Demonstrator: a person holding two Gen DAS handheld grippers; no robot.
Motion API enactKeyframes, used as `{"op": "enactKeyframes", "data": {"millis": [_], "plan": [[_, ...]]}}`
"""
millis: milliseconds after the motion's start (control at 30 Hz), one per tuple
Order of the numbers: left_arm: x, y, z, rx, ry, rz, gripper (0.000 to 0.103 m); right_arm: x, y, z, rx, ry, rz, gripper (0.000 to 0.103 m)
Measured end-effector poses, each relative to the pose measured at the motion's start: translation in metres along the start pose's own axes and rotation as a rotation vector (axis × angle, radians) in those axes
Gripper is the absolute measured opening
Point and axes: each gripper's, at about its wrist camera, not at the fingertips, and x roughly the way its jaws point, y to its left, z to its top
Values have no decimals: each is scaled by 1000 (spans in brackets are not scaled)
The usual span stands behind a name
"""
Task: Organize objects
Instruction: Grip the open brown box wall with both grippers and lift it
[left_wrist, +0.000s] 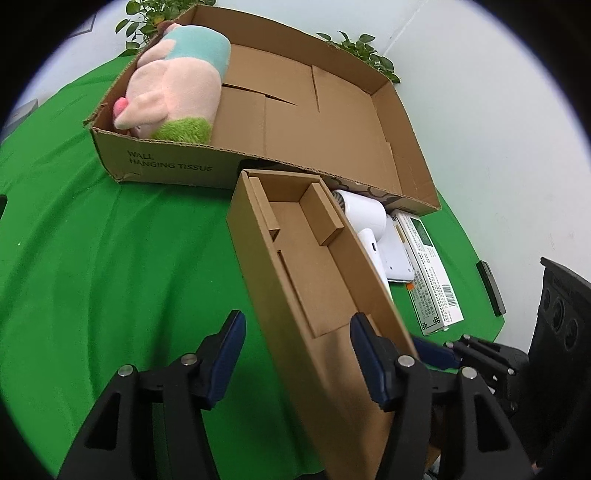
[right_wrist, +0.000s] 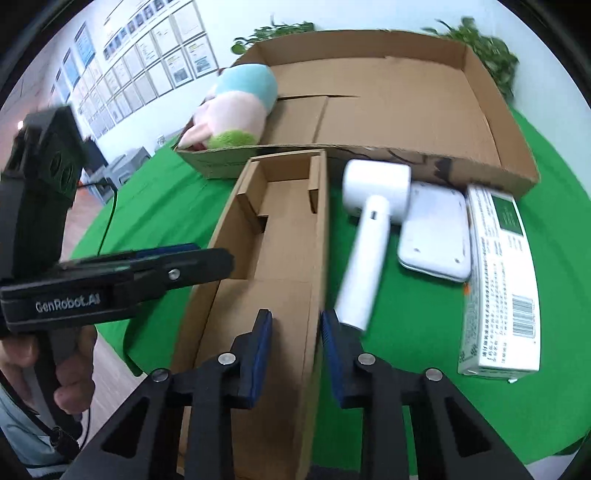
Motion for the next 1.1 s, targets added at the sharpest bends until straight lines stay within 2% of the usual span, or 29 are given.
{"op": "enactKeyframes", "data": {"millis": [100,200,300,400,533,900,967,1100], "plan": [[-2,5,0,-11,-10,19,56,1,7,0,2,0,85,26],[-1,5,0,-5,-10,20,56,0,7,2,4,-23,62,27],[4,1,0,2,-1,11,47,5,4,6,18,-17,27,27],[10,-1,-1,18,18,31,32,10,7,6,4,-17,10,26],[10,-1,-3,29,6,70,21,11,12,7,-10,-35,-1,21],[4,-9,-4,54,-18,123,16,8,18,3,-11,-53,-9,14],[-5,-13,-3,70,-43,140,16,1,22,2,-30,-84,-19,14],[-23,-23,1,95,-91,142,16,-17,21,4,-12,-147,16,14]]}}
